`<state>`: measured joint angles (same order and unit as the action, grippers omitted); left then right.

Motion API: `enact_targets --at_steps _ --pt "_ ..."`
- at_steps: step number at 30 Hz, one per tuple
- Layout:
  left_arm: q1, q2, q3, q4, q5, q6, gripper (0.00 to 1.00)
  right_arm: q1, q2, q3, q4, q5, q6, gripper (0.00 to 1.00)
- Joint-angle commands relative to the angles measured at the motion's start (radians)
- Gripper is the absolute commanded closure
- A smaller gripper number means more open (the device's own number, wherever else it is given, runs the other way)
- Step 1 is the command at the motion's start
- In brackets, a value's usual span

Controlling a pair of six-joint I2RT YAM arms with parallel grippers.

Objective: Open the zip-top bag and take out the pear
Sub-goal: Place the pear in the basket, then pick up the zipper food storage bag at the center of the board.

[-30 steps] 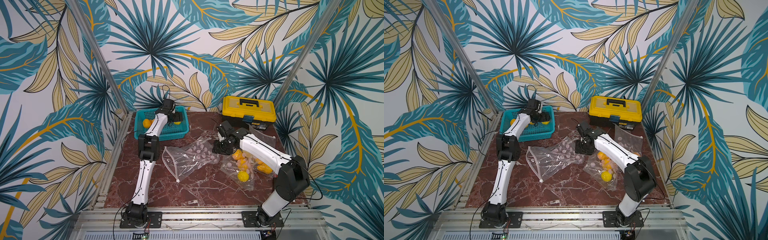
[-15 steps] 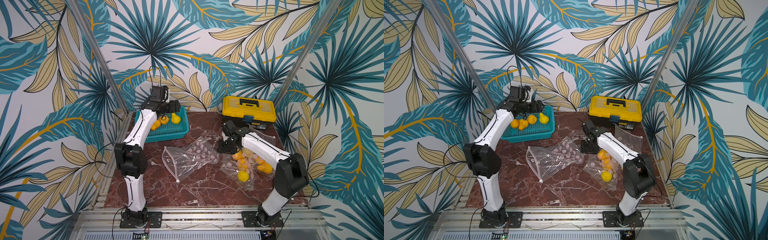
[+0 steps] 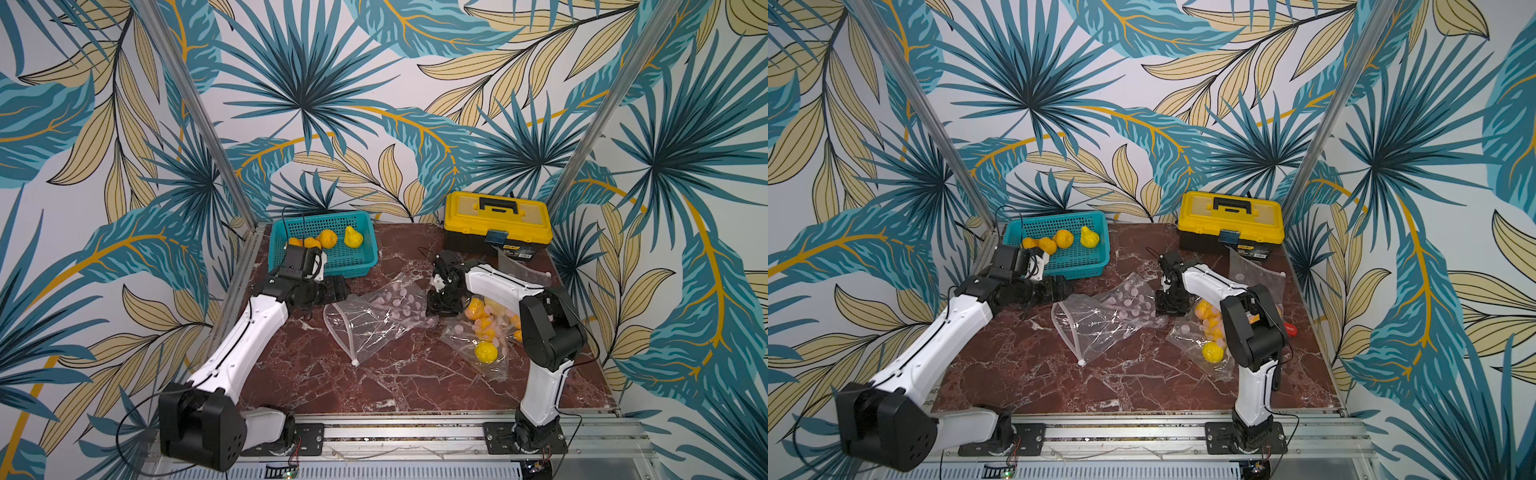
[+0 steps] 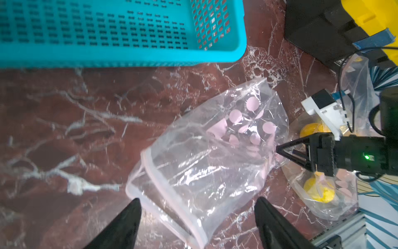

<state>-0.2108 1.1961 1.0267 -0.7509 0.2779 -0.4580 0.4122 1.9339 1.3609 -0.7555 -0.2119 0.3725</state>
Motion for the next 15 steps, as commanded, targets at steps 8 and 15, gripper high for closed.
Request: enact_targets --at_steps 8,15 --pt "-0.052 -0.301 -0.301 -0.081 0.016 -0.213 0.21 -0.007 -0.013 -0.074 0.059 0.047 0.080 0.97" --pt "-0.174 -0.230 -0.379 0.019 0.062 -0.261 0.22 -0.008 -0.036 -0.104 0.073 0.054 0.118 0.98"
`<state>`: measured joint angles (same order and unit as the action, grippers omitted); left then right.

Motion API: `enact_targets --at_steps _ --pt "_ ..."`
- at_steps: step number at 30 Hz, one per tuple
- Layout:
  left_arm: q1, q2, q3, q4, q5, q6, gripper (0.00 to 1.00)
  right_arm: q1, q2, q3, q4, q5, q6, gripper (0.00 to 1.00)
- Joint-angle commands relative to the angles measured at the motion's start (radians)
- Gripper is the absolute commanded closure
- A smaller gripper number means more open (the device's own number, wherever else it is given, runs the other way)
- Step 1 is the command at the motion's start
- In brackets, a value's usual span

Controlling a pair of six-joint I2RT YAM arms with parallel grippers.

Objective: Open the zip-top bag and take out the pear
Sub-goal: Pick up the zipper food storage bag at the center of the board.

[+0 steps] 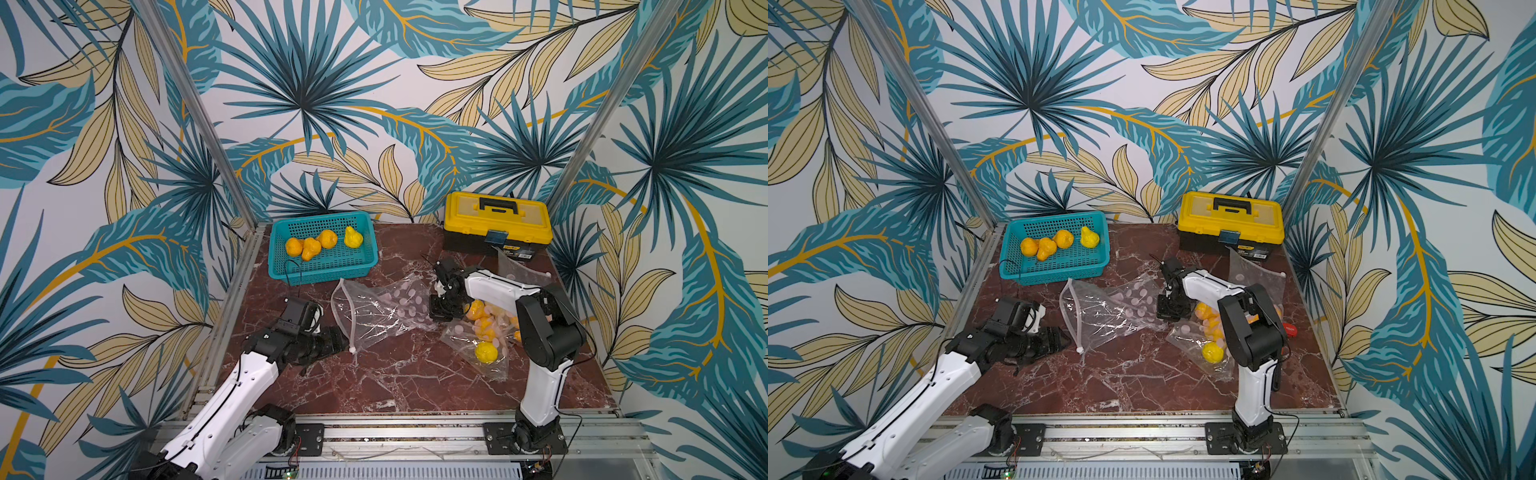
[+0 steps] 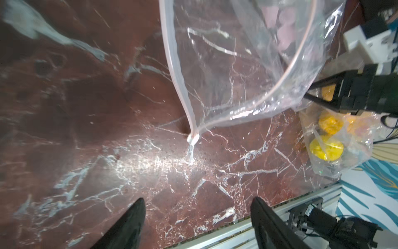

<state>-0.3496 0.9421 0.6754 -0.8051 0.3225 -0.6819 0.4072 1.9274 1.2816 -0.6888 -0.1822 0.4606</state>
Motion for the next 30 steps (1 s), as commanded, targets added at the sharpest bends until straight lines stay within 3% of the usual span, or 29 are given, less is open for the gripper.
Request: enact_targets --at_steps 1,7,13,30 --pt "-0.042 0.035 -0.051 0.111 0.024 -0.044 0.22 -0.002 -0.031 -0.026 0.004 0.024 0.029 0.98" --pt "-0.046 0.138 -0.155 0.380 0.080 -0.054 0.24 -0.004 -0.039 -0.031 0.005 0.014 0.036 0.97" --pt "-0.046 0.335 -0.128 0.500 0.092 -0.019 0.28 -0.003 -0.053 -0.029 0.008 -0.011 0.040 0.90" --pt "-0.046 0.466 -0.101 0.566 0.049 0.036 0.77 -0.003 -0.064 -0.023 -0.013 -0.014 0.032 0.90"
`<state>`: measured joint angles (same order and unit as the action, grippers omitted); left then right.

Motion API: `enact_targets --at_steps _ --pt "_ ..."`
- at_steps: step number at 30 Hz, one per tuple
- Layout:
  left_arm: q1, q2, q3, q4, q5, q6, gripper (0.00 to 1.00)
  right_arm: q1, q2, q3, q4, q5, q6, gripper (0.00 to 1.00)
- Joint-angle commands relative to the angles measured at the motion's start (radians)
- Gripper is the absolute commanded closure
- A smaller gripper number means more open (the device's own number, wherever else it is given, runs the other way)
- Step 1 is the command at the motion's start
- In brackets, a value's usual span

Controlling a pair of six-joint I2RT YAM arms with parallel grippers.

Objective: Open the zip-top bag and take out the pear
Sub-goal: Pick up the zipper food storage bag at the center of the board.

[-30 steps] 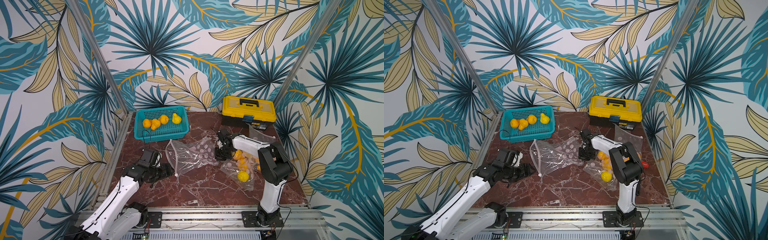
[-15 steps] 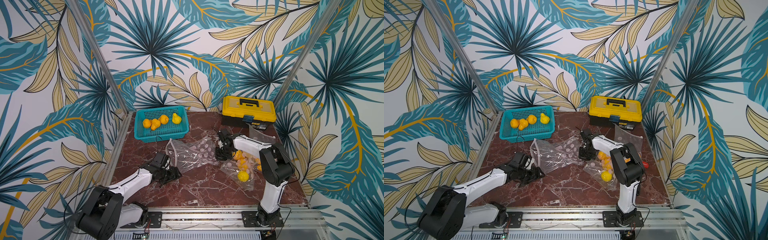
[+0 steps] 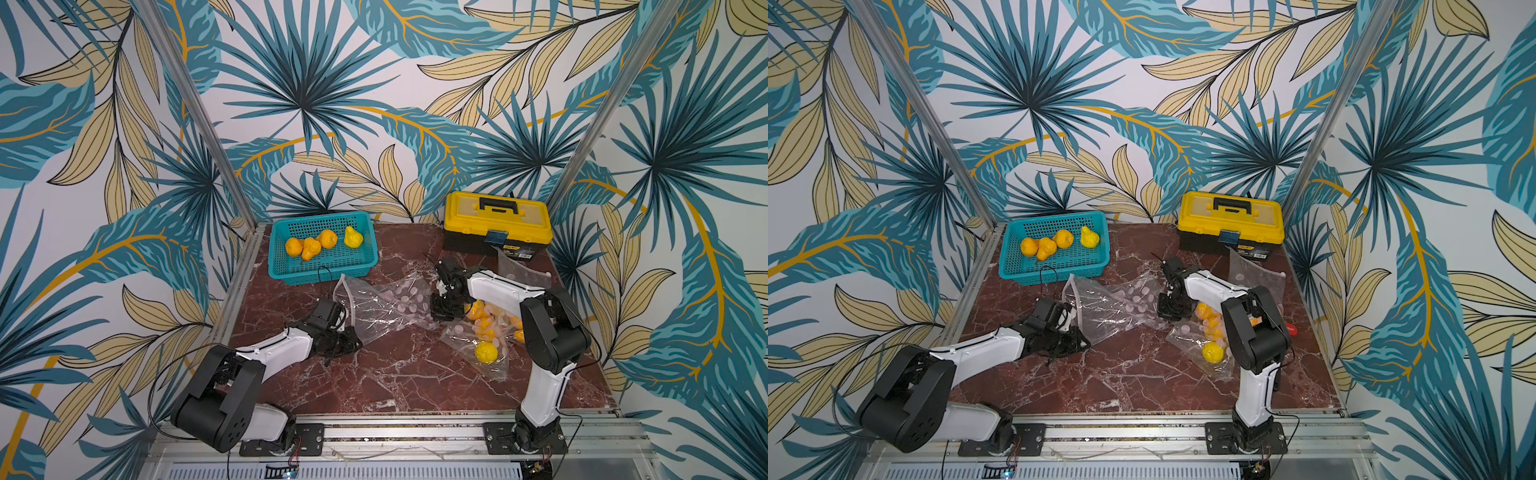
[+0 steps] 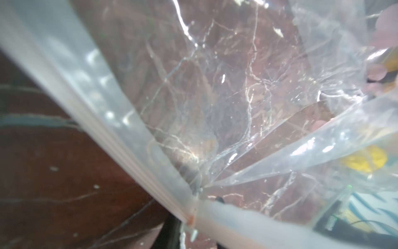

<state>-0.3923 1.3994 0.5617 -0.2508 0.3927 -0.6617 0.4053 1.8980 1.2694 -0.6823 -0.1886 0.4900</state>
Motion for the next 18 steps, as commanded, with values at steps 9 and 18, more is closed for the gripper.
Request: enact_targets --at_steps 9,18 --pt "-0.003 0.027 0.012 0.007 0.016 0.021 0.95 -0.003 -0.045 0.061 -0.068 0.046 -0.026 0.61" --pt "-0.008 0.027 -0.013 -0.031 0.066 0.029 1.00 -0.025 0.069 0.295 -0.080 0.039 -0.080 0.46"
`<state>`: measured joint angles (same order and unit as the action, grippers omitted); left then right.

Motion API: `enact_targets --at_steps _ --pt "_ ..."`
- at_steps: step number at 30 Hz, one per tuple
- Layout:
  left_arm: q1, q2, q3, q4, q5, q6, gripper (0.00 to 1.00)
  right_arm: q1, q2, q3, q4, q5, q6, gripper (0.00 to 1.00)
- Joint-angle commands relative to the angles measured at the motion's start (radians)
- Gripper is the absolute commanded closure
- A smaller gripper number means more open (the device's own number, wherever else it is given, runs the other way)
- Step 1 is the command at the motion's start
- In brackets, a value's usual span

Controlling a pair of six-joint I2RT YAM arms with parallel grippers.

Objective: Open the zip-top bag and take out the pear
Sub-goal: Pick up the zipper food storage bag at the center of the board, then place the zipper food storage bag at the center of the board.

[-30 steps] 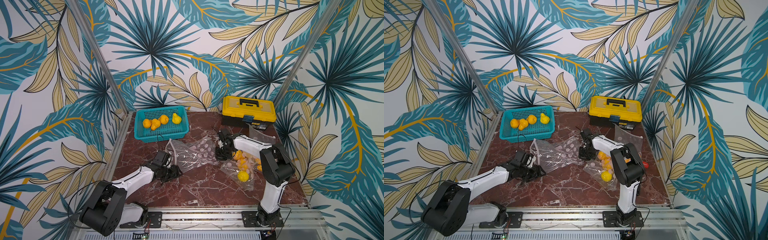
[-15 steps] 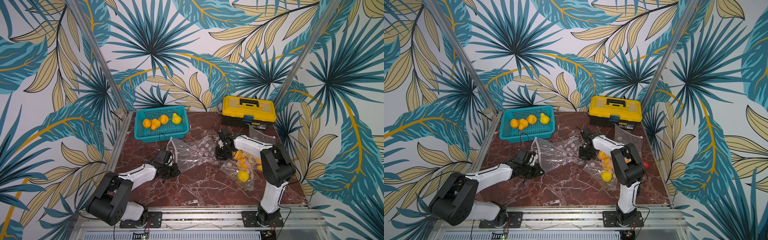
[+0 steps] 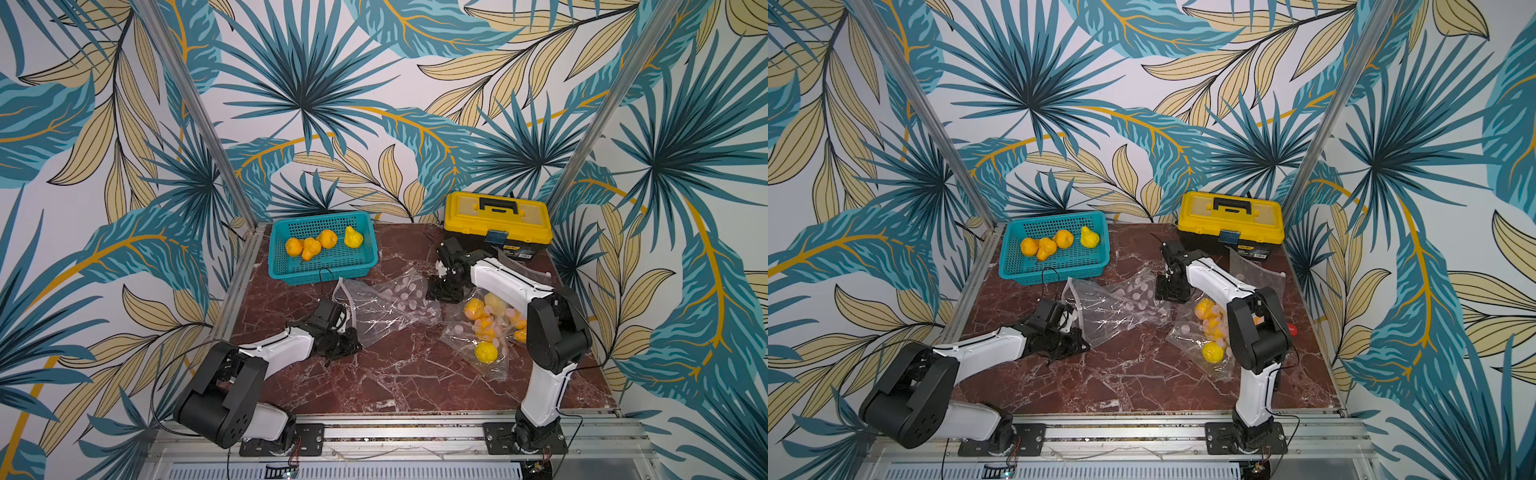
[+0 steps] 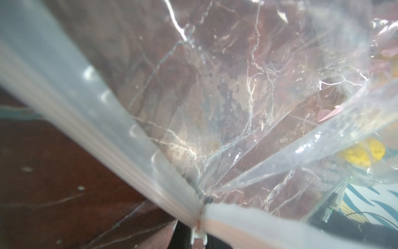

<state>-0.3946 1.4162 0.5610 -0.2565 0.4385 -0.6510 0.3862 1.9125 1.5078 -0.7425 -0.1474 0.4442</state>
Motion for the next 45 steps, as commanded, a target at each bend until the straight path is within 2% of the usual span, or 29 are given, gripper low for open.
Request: enact_targets --at_steps 1,7,12,14,16,18,19,24,27,33,37,41,42,43,45 --pt "-0.006 0.012 -0.012 -0.045 0.020 0.020 1.00 -0.006 0.073 0.094 -0.020 -0.006 -0.049 0.45" --pt "-0.006 0.020 -0.012 -0.054 0.023 0.025 1.00 -0.013 0.231 0.315 -0.064 -0.032 -0.098 0.40" --pt "-0.006 0.029 -0.007 -0.056 0.030 0.026 1.00 -0.019 0.346 0.442 -0.069 -0.114 -0.120 0.41" --pt "-0.006 0.026 -0.006 -0.062 0.031 0.027 1.00 -0.019 0.372 0.472 -0.070 -0.140 -0.125 0.51" --pt "-0.006 0.024 -0.006 -0.067 0.029 0.028 1.00 -0.021 0.378 0.484 -0.066 -0.140 -0.125 0.72" --pt "-0.005 0.017 -0.006 -0.073 0.036 0.027 1.00 -0.027 0.370 0.483 -0.056 -0.107 -0.118 0.87" --pt "-0.005 0.015 -0.007 -0.077 0.042 0.025 1.00 -0.033 0.363 0.484 -0.049 -0.075 -0.116 0.92" --pt "-0.032 -0.017 -0.024 -0.090 0.053 0.003 1.00 -0.058 0.316 0.494 0.041 0.102 -0.140 0.98" --pt "-0.055 -0.031 -0.030 -0.089 0.053 -0.021 1.00 -0.072 0.333 0.567 0.074 0.171 -0.162 0.99" --pt "-0.145 0.044 0.064 -0.079 0.047 -0.059 1.00 -0.079 0.423 0.760 0.093 0.245 -0.219 0.96" --pt "-0.197 0.173 0.206 -0.034 0.061 -0.078 1.00 -0.077 0.416 0.768 0.189 0.167 -0.238 0.92" --pt "-0.244 0.352 0.444 -0.024 0.068 -0.084 1.00 -0.076 0.406 0.767 0.258 0.080 -0.231 0.91" --pt "-0.252 0.400 0.504 0.000 0.069 -0.094 1.00 -0.076 0.403 0.768 0.274 0.041 -0.232 0.88" --pt "-0.258 0.438 0.555 0.016 0.067 -0.103 1.00 -0.076 0.403 0.769 0.286 -0.003 -0.231 0.78" --pt "-0.268 0.517 0.663 0.034 0.052 -0.133 1.00 -0.076 0.398 0.783 0.275 -0.070 -0.228 0.50"
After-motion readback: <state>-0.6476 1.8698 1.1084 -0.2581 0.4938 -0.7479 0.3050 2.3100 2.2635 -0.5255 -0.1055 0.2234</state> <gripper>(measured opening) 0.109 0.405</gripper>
